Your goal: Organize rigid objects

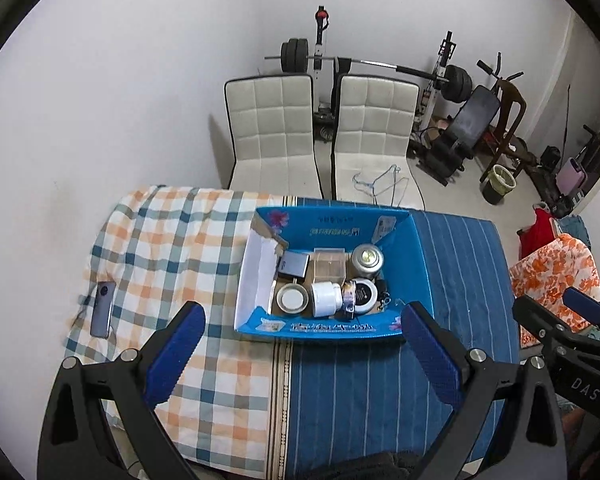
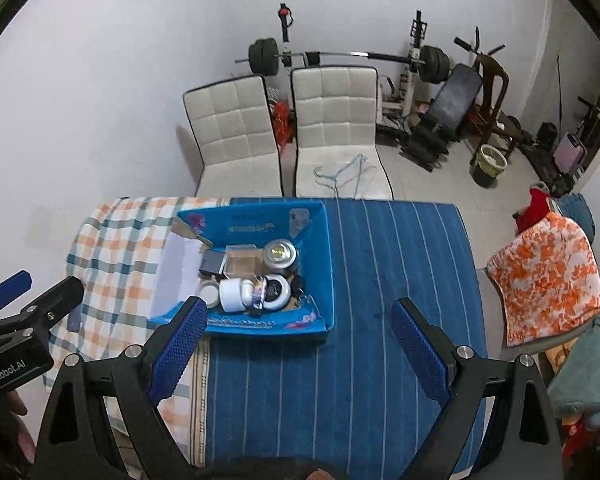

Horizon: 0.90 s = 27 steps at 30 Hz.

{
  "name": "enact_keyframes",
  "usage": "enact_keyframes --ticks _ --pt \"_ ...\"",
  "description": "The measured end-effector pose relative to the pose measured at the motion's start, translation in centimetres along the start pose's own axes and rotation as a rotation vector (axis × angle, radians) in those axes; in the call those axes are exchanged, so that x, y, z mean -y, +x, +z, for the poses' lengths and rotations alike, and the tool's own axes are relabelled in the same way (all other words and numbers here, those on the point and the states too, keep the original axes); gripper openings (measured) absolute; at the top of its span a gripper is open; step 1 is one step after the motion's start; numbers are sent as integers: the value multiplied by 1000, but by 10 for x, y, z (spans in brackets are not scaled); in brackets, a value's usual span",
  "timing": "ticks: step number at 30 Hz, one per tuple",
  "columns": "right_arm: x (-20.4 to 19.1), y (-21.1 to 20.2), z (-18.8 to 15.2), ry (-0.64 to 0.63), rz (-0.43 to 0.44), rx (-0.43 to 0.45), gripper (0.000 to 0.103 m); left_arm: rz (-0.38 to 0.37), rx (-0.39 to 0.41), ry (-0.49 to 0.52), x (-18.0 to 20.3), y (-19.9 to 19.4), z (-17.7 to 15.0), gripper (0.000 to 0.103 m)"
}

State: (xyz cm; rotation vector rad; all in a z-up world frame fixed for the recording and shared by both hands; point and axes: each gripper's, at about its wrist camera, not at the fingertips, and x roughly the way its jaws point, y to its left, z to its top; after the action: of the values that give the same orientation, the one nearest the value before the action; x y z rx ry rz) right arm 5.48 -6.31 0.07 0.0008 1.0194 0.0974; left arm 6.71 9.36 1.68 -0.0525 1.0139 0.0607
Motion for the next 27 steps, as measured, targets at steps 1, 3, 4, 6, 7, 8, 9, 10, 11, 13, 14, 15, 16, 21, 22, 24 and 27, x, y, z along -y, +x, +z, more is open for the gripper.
enact_keyframes --ticks 1,3,4,6,7,8,9,10,11,13,14,15,16,21,22,24,27 --pt "1 4 -1 1 -3 -6 95 -2 -4 -5 -2 2 0 100" --pt "2 7 -3 1 -10 -10 95 -2 -10 -11 -3 6 -1 100" --pt "2 8 -3 0 -11 -11 95 -2 -14 -14 -4 7 -1 100" --pt "2 8 -3 0 -12 -10 95 -3 -18 -19 -4 9 -1 100" --pt "3 9 -3 0 -13 -11 95 -4 -18 -22 -5 9 -1 100" --pt "3 9 -3 0 -8 -11 95 -4 -17 -21 -6 9 -1 100" --pt "3 9 -3 0 -9 -10 95 -2 -17 -21 -6 9 -1 100" --pt "3 10 -4 -3 -10 -8 95 -2 -18 -19 -6 10 -1 100" --pt "2 10 -4 -3 -8 -7 95 -2 -18 -21 -6 9 -2 100" --pt "0 9 -3 -5 -6 -6 95 1 -18 -22 -7 9 -1 100" --pt "-1 9 -3 -8 -6 -5 95 1 -19 -21 -7 10 -1 100" --pt "-1 9 -3 -9 -4 -5 95 3 -18 -21 -7 10 -1 100" --pt "-2 10 -3 -10 -3 -6 95 4 -17 -22 -7 10 -1 100" --pt "-3 11 -3 -8 2 -12 95 11 -17 -25 -9 9 -3 100" --pt "-4 11 -3 -8 4 -13 95 10 -18 -26 -9 9 -3 100" --pt "-4 10 -4 -11 1 -6 95 13 -16 -25 -9 9 -3 100" --pt "-4 8 -4 -14 2 2 95 10 -16 -25 -9 9 -3 100"
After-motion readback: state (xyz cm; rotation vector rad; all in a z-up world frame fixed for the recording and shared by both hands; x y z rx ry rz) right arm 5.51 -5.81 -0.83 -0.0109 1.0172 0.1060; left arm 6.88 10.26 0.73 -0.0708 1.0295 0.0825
